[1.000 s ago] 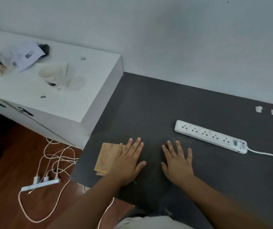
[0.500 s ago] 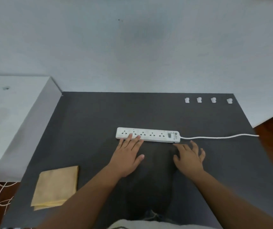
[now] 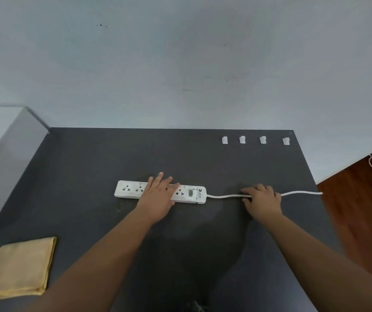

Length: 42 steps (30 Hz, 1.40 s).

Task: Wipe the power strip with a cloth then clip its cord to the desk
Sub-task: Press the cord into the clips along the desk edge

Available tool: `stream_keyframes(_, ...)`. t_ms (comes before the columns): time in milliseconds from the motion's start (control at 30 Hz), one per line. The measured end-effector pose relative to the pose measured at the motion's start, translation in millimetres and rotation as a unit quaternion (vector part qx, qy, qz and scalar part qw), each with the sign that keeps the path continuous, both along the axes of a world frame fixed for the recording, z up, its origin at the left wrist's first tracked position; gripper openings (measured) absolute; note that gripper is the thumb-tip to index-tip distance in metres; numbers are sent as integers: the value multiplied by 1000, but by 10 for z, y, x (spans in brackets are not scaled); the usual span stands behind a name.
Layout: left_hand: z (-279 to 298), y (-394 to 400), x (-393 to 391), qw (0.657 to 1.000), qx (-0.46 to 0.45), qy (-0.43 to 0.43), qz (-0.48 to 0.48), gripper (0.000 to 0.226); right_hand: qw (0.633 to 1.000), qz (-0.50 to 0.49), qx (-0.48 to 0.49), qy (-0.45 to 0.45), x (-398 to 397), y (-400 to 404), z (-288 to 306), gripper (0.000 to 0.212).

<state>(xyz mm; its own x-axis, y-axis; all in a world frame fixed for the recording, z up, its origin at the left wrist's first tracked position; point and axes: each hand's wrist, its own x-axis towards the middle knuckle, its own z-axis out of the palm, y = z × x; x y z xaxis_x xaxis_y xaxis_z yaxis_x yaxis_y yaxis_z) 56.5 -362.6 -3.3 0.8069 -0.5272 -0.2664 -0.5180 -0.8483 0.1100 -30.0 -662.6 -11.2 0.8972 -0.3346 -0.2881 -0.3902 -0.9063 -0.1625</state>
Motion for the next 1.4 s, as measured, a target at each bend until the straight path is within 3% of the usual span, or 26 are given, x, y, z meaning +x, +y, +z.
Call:
stream_keyframes(167,-14,33,196,999,4,23,-26,65,999,29,5,-12,51,-113,-134,21)
stream_keyframes(300,-21,107,265,998,-48,-25,-30,64,993,47,76,-79,144,-245,-152,10)
stream_keyframes(600,-145,168,180,992,-127,-7,4,61,982,34,124,-141,167,-282,-235,12)
stream_keyframes(900,-26,109,442,990,-137,-19,-8,64,976,21,141,-164,356,-361,-102,11)
stream_keyframes(1133,163,50,1185,996,-81,-25,-22,65,984,-34,176,-27,732,-633,23,10)
stream_keyframes(1300,140,68,1605,997,-75,14,12,67,994,-43,92,-48,948,-764,122,17)
stream_keyframes(1400,84,51,1803,995,-83,45,37,67,993,-48,92,-51,1159,-710,181,18)
